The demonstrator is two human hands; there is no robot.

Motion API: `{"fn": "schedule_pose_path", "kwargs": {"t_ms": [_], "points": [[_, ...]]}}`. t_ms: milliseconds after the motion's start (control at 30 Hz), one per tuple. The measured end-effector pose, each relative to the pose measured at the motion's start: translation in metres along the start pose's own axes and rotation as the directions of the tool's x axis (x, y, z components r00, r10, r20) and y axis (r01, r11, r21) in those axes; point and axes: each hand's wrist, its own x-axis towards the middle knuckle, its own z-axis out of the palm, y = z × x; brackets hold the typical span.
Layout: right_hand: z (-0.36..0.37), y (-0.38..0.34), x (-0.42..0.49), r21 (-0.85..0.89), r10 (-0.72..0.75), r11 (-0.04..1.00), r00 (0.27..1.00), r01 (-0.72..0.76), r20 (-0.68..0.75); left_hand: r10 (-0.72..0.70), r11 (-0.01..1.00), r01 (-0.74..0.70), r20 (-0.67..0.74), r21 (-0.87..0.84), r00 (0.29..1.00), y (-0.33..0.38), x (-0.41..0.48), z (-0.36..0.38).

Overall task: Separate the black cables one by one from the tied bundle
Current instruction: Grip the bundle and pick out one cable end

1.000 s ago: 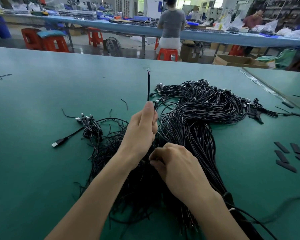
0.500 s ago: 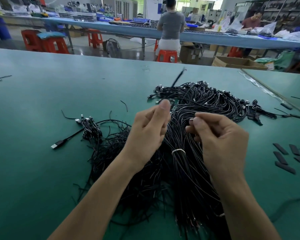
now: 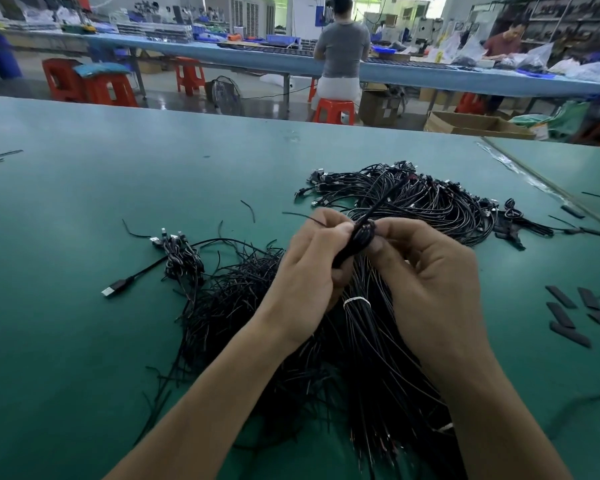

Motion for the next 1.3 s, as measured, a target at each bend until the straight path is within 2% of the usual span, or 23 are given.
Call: {"fn": "schedule_pose_path", "kwargs": {"t_ms": [133, 233, 333, 467, 533, 600, 700, 800, 867, 967, 1033, 1167, 1300], "points": [[-0.002, -0.003, -0.001, -0.141, -0.045, 0.988, 0.995, 0.057, 0.090, 0.040, 0.999, -0.041, -0.045, -0.028, 0.998, 0.000, 0.002, -0.001], [0.001, -0.003, -0.003, -0.267, -0.192, 0.939, 0.974, 0.218, 0.121, 0.058, 0.998, -0.061, -0.133, -0.021, 0.989, 0.000, 0.003, 0.002], [0.000, 0.001, -0.004, -0.417, -0.365, 0.810, 0.911, 0.413, 0.193, -0.026, 0.998, 0.037, -0.212, 0.050, 0.977, -0.002, 0.005, 0.000], [-0.009, 0.001, -0.001, -0.545, -0.489, 0.644, 0.837, 0.536, 0.245, -0.219, 0.972, 0.224, -0.064, 0.076, 0.974, -0.001, 0.003, -0.002], [-0.014, -0.004, 0.002, -0.550, -0.482, 0.623, 0.827, 0.556, 0.291, -0.298, 0.947, 0.289, 0.049, 0.140, 0.953, 0.001, 0.000, -0.006], [-0.016, -0.009, 0.003, -0.488, -0.419, 0.697, 0.851, 0.525, 0.317, -0.338, 0.934, 0.313, 0.144, 0.170, 0.930, 0.003, -0.001, -0.009], [-0.016, -0.013, 0.001, -0.381, -0.287, 0.843, 0.917, 0.379, 0.279, -0.392, 0.920, 0.375, 0.230, 0.118, 0.891, 0.005, -0.003, -0.011], [-0.020, -0.015, 0.001, -0.323, -0.186, 0.909, 0.949, 0.265, 0.254, -0.403, 0.913, 0.404, 0.305, 0.062, 0.863, 0.006, -0.004, -0.009], [-0.025, -0.015, 0.002, -0.312, -0.118, 0.928, 0.955, 0.204, 0.273, -0.394, 0.919, 0.378, 0.335, 0.114, 0.856, 0.007, -0.005, -0.006], [-0.029, -0.015, 0.003, -0.354, -0.064, 0.917, 0.943, 0.185, 0.328, -0.308, 0.901, 0.173, 0.307, 0.398, 0.900, 0.001, -0.004, -0.006], [-0.029, -0.014, 0.003, -0.436, -0.071, 0.872, 0.940, 0.221, 0.334, -0.270, 0.862, 0.074, 0.330, 0.502, 0.905, -0.003, -0.004, -0.007], [-0.022, -0.011, 0.001, -0.528, -0.183, 0.776, 0.925, 0.344, 0.333, -0.284, 0.808, 0.070, 0.283, 0.585, 0.916, -0.008, -0.002, -0.010], [-0.017, -0.006, 0.001, -0.559, -0.268, 0.711, 0.899, 0.427, 0.346, -0.289, 0.846, 0.132, 0.236, 0.517, 0.928, -0.010, -0.001, -0.009]]}}
